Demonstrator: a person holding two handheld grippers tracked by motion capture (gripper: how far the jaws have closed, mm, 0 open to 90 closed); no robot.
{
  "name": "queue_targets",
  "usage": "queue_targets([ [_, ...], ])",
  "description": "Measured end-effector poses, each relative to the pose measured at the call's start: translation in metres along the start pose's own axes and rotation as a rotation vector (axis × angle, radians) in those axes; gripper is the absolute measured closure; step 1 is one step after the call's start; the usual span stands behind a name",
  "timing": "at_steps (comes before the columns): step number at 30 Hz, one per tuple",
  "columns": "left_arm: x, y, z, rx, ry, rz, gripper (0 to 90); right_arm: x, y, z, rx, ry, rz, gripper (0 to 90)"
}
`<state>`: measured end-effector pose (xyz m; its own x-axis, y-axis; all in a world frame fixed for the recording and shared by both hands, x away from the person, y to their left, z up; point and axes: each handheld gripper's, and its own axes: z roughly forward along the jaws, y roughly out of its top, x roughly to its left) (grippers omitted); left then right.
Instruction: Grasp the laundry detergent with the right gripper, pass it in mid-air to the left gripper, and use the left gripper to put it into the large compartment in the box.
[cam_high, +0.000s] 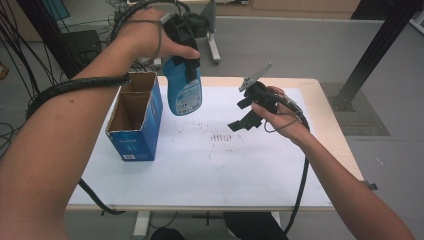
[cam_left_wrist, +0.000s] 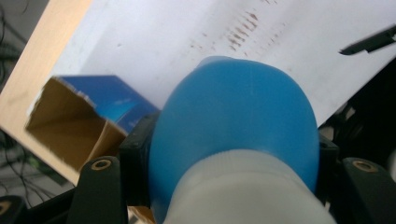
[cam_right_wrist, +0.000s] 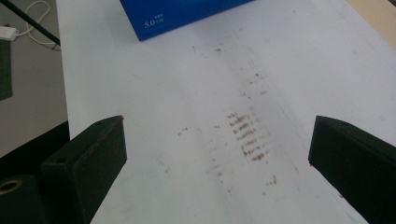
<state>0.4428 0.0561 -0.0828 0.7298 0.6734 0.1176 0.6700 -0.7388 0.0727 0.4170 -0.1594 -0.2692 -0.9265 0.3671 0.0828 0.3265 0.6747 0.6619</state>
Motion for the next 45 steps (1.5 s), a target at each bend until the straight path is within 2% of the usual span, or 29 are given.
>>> queue_targets([
  [1,0.000,0.000,0.000,0.000,0.000,0.000,37.5,0.000,0.000,0.000,0.000,0.000,0.000,4.1],
  [2,0.002,-0.001,-0.008,-0.004,0.015,-0.041,37.5,0.000,-0.004,-0.007,0.013,0.002,0.014,4.2],
  [5,0.007,-0.005,-0.022,-0.015,0.033,-0.109,37.5,0.000,-0.009,-0.016,0.029,-0.022,0.018,4.2],
  [6,0.007,-0.005,-0.022,-0.015,0.033,-0.109,37.5,0.000,-0.009,-0.016,0.029,-0.022,0.018,4.2],
  [8,0.015,-0.009,-0.035,-0.028,0.040,-0.181,37.5,0.000,-0.013,-0.024,0.068,-0.032,0.013,4.2],
  [9,0.015,-0.009,-0.035,-0.028,0.040,-0.181,37.5,0.001,-0.014,-0.026,0.091,-0.043,0.002,4.4],
  [10,0.022,-0.014,-0.042,-0.034,0.047,-0.235,37.4,0.002,-0.016,-0.027,0.103,-0.055,-0.010,4.6],
  [11,0.025,-0.016,-0.046,-0.043,0.048,-0.267,37.5,0.003,-0.017,-0.029,0.117,-0.066,-0.010,4.7],
  [12,0.029,-0.018,-0.050,-0.037,0.050,-0.286,37.5,0.003,-0.019,-0.030,0.123,-0.070,-0.010,4.8],
  [13,0.032,-0.020,-0.053,-0.054,0.053,-0.325,37.5,0.003,-0.020,-0.032,0.125,-0.072,-0.013,4.9],
  [14,0.036,-0.022,-0.056,-0.053,0.058,-0.337,37.5,0.003,-0.021,-0.034,0.130,-0.076,-0.018,5.0],
  [17,0.049,-0.030,-0.069,-0.059,0.067,-0.435,37.5,0.003,-0.024,-0.039,0.150,-0.096,-0.028,5.0],
  [19,0.057,-0.036,-0.077,-0.062,0.078,-0.486,37.5,0.003,-0.025,-0.043,0.160,-0.108,-0.035,5.0],
  [20,0.057,-0.036,-0.077,-0.062,0.078,-0.486,37.4,0.004,-0.026,-0.046,0.162,-0.114,-0.035,5.0],
  [21,0.063,-0.040,-0.082,-0.066,0.083,-0.526,37.5,0.003,-0.027,-0.047,0.163,-0.117,-0.038,5.0],
  [28,0.088,-0.061,-0.098,-0.078,0.094,-0.673,37.4,0.001,-0.033,-0.055,0.174,-0.134,-0.035,5.1],
  [29,0.088,-0.061,-0.098,-0.078,0.094,-0.673,37.4,0.001,-0.033,-0.055,0.174,-0.134,-0.035,5.1],
  [30,0.094,-0.066,-0.100,-0.074,0.095,-0.704,37.4,0.001,-0.035,-0.057,0.174,-0.140,-0.033,5.1],
  [33,0.102,-0.075,-0.102,-0.073,0.106,-0.757,37.4,0.000,-0.038,-0.062,0.174,-0.144,-0.027,5.1],
  [34,0.102,-0.075,-0.102,-0.073,0.106,-0.757,37.4,0.000,-0.038,-0.062,0.174,-0.144,-0.027,5.1],
  [35,0.106,-0.079,-0.102,-0.074,0.107,-0.786,37.4,0.000,-0.040,-0.065,0.162,-0.151,-0.018,5.1],
  [38,0.112,-0.087,-0.103,-0.087,0.092,-0.827,37.4,0.000,-0.044,-0.066,0.165,-0.150,-0.015,5.1],
  [42,0.116,-0.095,-0.105,-0.106,0.089,-0.866,37.4,0.000,-0.048,-0.067,0.178,-0.158,-0.014,5.1],
  [45,0.119,-0.099,-0.104,-0.099,0.097,-0.884,37.4,-0.001,-0.052,-0.068,0.181,-0.161,-0.007,5.2],
])
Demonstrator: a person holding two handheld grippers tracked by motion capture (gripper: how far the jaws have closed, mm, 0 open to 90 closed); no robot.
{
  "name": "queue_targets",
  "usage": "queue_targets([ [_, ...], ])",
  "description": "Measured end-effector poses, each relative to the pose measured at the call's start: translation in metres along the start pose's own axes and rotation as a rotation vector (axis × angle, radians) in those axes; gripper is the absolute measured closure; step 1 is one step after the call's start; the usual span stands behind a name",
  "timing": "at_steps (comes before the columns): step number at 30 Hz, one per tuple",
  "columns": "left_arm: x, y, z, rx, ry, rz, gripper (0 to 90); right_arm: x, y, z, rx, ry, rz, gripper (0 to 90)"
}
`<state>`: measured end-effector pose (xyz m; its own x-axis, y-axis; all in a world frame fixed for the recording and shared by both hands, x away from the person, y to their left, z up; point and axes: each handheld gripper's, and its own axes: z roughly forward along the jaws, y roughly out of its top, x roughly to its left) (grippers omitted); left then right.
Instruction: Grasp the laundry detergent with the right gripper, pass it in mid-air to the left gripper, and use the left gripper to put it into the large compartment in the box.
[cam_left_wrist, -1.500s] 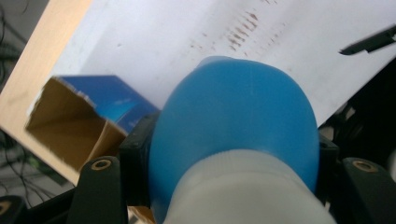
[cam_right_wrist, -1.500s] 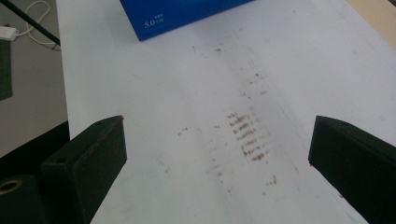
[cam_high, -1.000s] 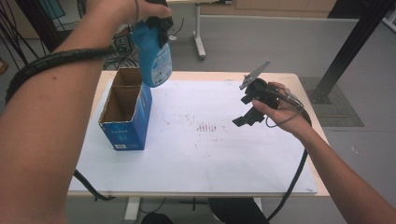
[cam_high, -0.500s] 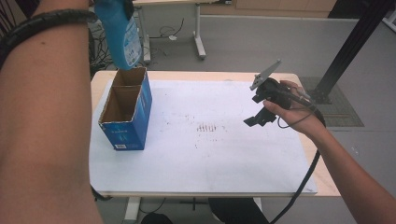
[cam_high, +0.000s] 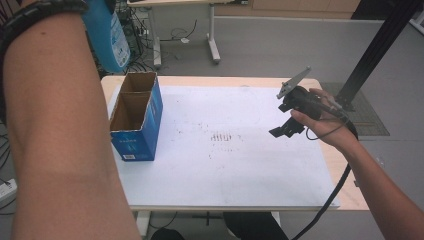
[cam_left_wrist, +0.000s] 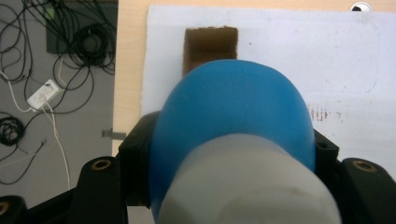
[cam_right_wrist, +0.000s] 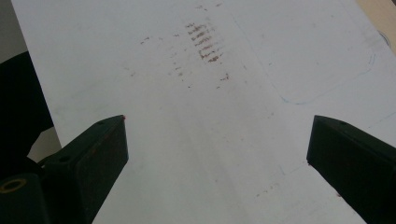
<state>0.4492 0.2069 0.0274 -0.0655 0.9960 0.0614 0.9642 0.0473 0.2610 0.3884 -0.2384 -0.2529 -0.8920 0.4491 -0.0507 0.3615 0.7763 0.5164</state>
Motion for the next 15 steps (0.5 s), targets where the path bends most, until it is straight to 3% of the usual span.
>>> queue_targets([
  [5,0.006,0.000,0.003,0.002,0.031,-0.021,37.4,0.000,-0.003,-0.002,0.004,0.001,-0.001,5.3],
  [15,0.012,0.000,0.016,0.007,0.025,-0.040,37.5,0.000,-0.005,-0.004,0.020,-0.006,-0.003,5.3],
])
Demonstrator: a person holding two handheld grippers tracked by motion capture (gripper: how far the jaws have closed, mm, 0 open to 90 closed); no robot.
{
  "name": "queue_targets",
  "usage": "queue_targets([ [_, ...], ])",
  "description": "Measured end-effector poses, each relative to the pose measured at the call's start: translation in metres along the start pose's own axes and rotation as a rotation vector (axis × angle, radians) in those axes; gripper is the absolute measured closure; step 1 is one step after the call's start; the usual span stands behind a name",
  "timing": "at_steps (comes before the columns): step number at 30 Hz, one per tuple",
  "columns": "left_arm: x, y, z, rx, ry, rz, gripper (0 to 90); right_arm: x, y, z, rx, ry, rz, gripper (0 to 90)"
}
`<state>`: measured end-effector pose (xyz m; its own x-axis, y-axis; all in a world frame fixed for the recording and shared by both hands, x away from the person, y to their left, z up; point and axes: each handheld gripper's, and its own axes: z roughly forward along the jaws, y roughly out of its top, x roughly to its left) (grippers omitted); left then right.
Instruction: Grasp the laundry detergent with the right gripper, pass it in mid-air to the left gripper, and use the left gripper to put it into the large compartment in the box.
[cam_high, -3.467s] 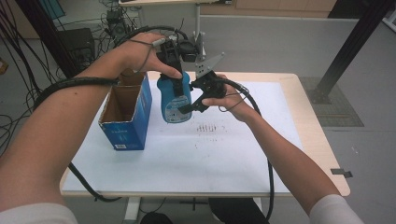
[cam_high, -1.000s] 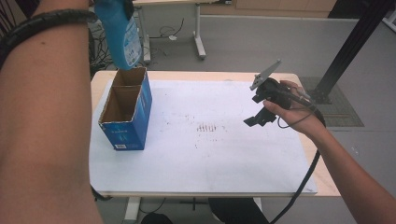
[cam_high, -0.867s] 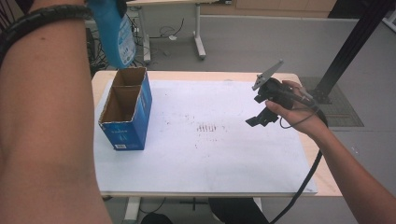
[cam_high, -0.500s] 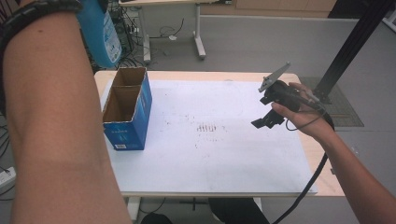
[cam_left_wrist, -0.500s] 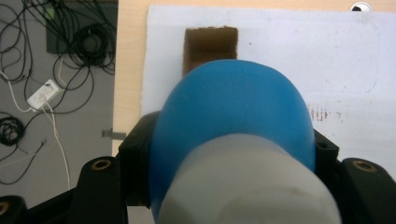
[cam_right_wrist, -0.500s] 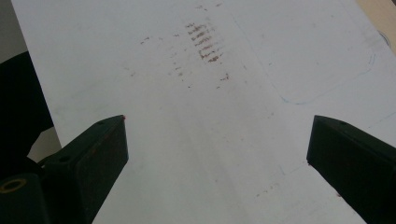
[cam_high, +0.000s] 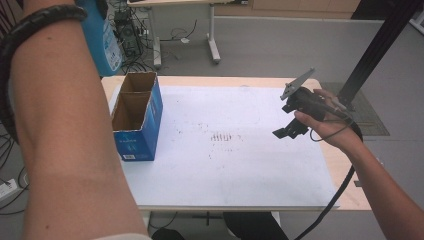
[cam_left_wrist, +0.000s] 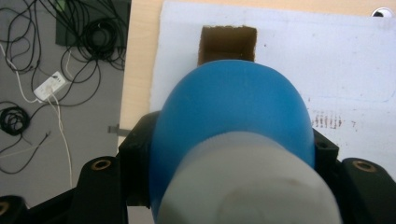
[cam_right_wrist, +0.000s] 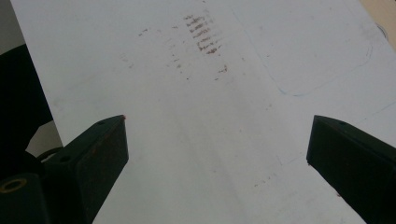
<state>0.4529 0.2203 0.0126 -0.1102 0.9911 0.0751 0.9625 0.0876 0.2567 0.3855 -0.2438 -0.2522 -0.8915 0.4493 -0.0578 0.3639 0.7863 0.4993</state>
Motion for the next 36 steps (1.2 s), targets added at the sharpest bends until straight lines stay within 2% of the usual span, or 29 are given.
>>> queue_targets([
  [9,0.007,-0.001,0.018,0.023,-0.006,-0.011,37.4,0.000,-0.001,0.002,0.014,-0.007,-0.003,5.4],
  [22,0.017,-0.005,0.037,0.030,-0.011,-0.029,37.4,0.001,0.002,0.006,0.033,-0.019,-0.012,5.3],
  [35,0.015,-0.007,0.057,0.039,-0.024,-0.035,37.4,0.003,0.005,0.007,0.046,-0.022,-0.024,5.4],
  [36,0.015,-0.007,0.059,0.045,-0.028,-0.024,37.4,0.003,0.005,0.008,0.048,-0.022,-0.025,5.4],
])
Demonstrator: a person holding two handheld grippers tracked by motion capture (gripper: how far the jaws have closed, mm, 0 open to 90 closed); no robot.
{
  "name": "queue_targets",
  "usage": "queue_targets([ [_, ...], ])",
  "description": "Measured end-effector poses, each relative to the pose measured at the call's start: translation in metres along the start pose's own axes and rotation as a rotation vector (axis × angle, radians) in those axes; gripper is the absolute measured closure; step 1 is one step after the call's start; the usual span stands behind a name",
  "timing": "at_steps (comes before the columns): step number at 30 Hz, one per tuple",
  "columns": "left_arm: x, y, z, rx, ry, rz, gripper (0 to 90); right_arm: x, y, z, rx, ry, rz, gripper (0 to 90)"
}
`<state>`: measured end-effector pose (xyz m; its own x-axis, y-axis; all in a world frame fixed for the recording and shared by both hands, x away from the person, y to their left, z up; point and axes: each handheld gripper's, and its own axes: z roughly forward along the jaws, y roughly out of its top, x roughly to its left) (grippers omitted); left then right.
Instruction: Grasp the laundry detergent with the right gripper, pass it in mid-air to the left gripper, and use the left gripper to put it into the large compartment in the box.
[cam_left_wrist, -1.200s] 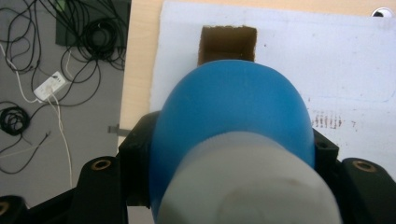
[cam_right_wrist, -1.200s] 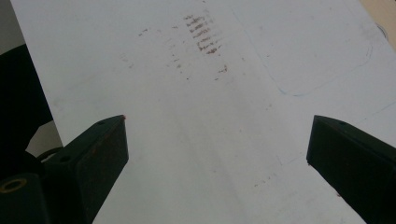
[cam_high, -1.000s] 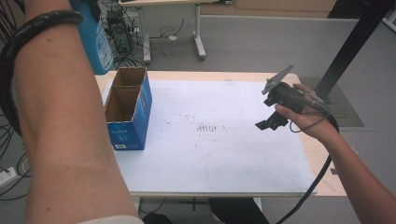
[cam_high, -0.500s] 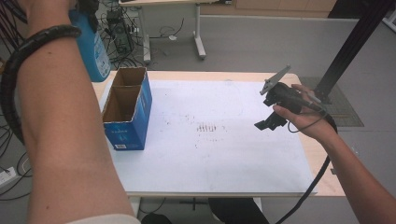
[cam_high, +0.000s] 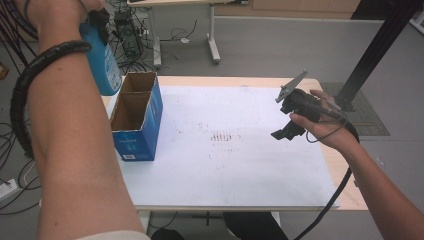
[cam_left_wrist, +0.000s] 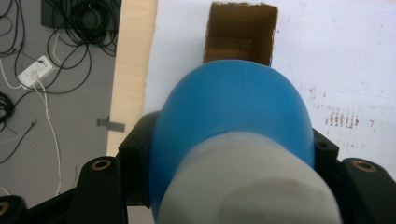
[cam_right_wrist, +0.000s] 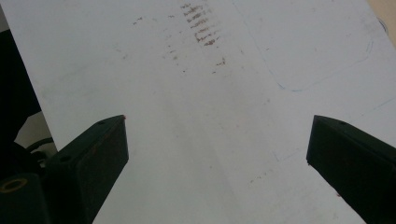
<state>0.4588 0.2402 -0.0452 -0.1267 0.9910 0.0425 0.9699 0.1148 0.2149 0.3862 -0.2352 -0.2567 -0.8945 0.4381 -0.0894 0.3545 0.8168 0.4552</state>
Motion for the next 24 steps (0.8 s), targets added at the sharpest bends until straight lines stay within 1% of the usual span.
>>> queue_targets([
  [3,-0.002,0.000,0.007,0.001,-0.011,-0.001,37.4,0.000,-0.001,0.000,0.000,-0.002,0.000,5.4],
  [8,-0.005,-0.002,0.019,0.011,-0.015,0.007,37.4,0.001,-0.002,0.001,0.005,-0.002,-0.003,5.4],
  [9,-0.005,-0.002,0.019,0.011,-0.015,0.007,37.4,0.001,-0.002,0.001,0.005,-0.002,-0.003,5.4],
  [10,-0.006,-0.003,0.024,0.019,-0.021,0.026,37.4,0.001,-0.003,0.000,0.002,-0.004,-0.001,5.4],
  [11,-0.006,-0.003,0.024,0.019,-0.021,0.026,37.4,0.001,-0.003,0.000,0.002,-0.004,-0.001,5.4],
  [12,-0.007,-0.004,0.029,0.025,-0.033,0.031,37.4,0.001,-0.003,0.001,0.000,-0.001,0.000,5.4],
  [14,-0.008,-0.006,0.034,0.033,-0.041,0.034,37.4,0.002,-0.003,0.001,0.001,0.000,-0.002,5.4],
  [15,-0.008,-0.006,0.034,0.033,-0.041,0.034,37.4,0.002,-0.003,0.001,0.001,0.000,-0.002,5.4],
  [19,-0.011,-0.008,0.045,0.031,-0.030,0.043,37.4,0.004,-0.003,0.003,0.000,0.004,-0.006,5.4],
  [24,-0.013,-0.010,0.057,0.032,-0.038,0.046,37.4,0.004,-0.003,0.003,0.006,0.002,-0.015,5.4],
])
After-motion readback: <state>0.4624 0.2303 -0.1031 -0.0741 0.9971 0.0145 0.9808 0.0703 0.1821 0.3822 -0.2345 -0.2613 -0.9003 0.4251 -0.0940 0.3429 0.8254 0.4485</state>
